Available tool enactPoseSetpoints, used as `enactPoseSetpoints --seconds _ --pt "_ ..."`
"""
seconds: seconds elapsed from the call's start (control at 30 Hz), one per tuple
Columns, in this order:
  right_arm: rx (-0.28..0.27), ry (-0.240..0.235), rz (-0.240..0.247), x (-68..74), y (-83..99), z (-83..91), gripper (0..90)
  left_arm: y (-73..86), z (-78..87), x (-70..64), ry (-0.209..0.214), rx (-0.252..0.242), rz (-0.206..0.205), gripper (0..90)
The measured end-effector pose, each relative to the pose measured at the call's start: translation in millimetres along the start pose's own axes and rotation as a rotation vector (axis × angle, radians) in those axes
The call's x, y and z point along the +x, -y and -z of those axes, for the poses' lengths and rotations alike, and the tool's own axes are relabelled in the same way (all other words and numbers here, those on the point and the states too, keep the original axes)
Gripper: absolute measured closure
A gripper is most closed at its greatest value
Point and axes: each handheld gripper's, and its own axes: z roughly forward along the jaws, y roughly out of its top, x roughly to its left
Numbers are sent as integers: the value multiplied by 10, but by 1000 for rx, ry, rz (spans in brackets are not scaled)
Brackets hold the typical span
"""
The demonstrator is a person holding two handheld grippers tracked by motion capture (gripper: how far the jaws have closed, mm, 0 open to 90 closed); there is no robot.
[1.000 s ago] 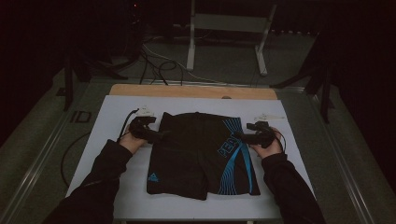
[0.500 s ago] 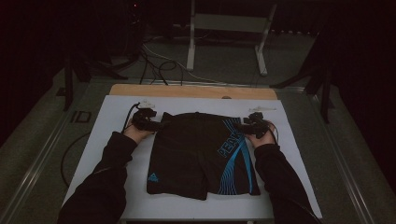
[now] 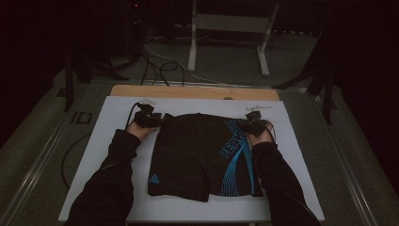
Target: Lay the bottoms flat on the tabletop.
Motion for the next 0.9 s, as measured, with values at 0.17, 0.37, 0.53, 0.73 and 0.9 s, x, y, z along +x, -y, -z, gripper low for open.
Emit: enactPoseSetpoints --seconds 0.17,0.37,0.53,0.73,0.9 --pt "0 5 6 -18 -28 61 837 3 -45 -31 24 6 -10 566" --pt "-27 -7 -34 -84 -42 106 840 -12 -80 -60 22 -1 -6 609" --pt "-29 4 -20 -106 -46 124 839 -33 -109 -62 24 3 18 622" --pt "-27 6 -15 -102 -43 124 838 -52 -163 -92 -21 45 18 745" --pt "-35 7 -9 -92 -49 125 838 -78 -122 -175 -84 36 -20 846"
